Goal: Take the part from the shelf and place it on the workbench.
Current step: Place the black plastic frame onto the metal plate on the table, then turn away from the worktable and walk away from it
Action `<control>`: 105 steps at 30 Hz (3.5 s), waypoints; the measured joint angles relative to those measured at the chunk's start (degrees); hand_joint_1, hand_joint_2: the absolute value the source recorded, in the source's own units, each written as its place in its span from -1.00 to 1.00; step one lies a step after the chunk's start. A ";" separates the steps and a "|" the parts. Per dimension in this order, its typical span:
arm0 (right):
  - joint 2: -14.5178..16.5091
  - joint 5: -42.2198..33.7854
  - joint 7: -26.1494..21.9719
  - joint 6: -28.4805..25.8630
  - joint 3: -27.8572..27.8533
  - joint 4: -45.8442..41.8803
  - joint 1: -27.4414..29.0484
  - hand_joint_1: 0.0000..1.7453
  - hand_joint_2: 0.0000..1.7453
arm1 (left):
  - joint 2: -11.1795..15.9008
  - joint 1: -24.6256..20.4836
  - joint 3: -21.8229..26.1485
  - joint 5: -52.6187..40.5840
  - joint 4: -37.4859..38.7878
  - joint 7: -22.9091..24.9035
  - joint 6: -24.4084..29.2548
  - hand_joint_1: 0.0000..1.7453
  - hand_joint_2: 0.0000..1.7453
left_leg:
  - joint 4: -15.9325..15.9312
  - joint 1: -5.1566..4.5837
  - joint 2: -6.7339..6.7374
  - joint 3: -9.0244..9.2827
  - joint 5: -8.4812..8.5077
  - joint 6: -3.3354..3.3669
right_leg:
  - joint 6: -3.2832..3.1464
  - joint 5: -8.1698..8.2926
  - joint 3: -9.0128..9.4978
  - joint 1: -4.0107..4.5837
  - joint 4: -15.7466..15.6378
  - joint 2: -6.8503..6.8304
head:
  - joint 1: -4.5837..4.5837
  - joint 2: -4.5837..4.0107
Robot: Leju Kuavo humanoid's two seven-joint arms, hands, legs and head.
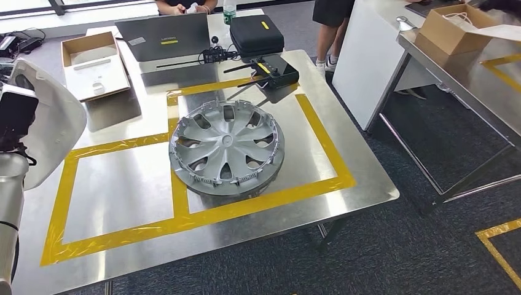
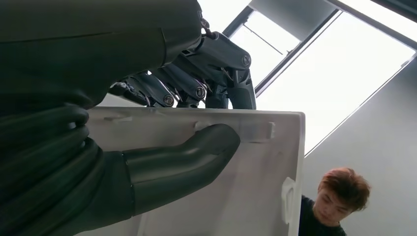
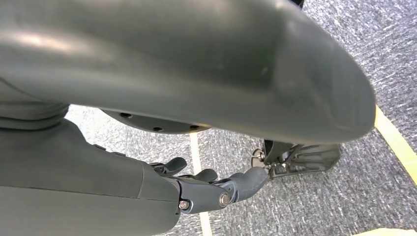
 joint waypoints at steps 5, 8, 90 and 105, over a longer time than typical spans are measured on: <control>-0.11 0.11 -0.12 0.37 -0.27 0.00 0.03 -1.00 -1.00 | 0.00 -0.24 -1.11 0.23 3.32 -0.80 1.40 1.00 1.00 | -0.14 0.00 0.00 0.07 0.03 -0.05 | -0.01 -0.01 -0.02 0.00 0.01 0.01 | -0.01 -0.01; -0.21 0.14 -0.06 0.37 -0.36 0.00 0.13 -1.00 -1.00 | 0.01 -0.30 -1.25 0.74 5.12 -1.26 1.71 1.00 1.00 | -0.18 0.01 0.01 0.09 0.04 -0.07 | -0.03 -0.02 -0.02 0.01 0.01 0.01 | -0.01 0.00; -0.67 0.99 0.65 -1.06 -0.78 0.00 0.26 -1.00 -1.00 | -0.93 -0.20 -1.38 -0.92 -0.39 1.04 6.59 -1.00 -1.00 | -0.22 0.04 -0.02 0.14 0.04 -0.08 | -0.11 -0.07 0.03 0.05 0.02 -0.05 | -0.01 0.00; 0.13 0.93 0.34 -1.69 -1.33 0.00 -0.33 -1.00 -1.00 | -0.98 -3.10 -1.46 -0.33 -11.28 4.46 2.18 -1.00 -1.00 | -1.50 0.41 0.53 0.48 1.13 1.48 | 1.84 -6.94 -4.74 -0.78 11.45 -0.09 | 0.27 -0.01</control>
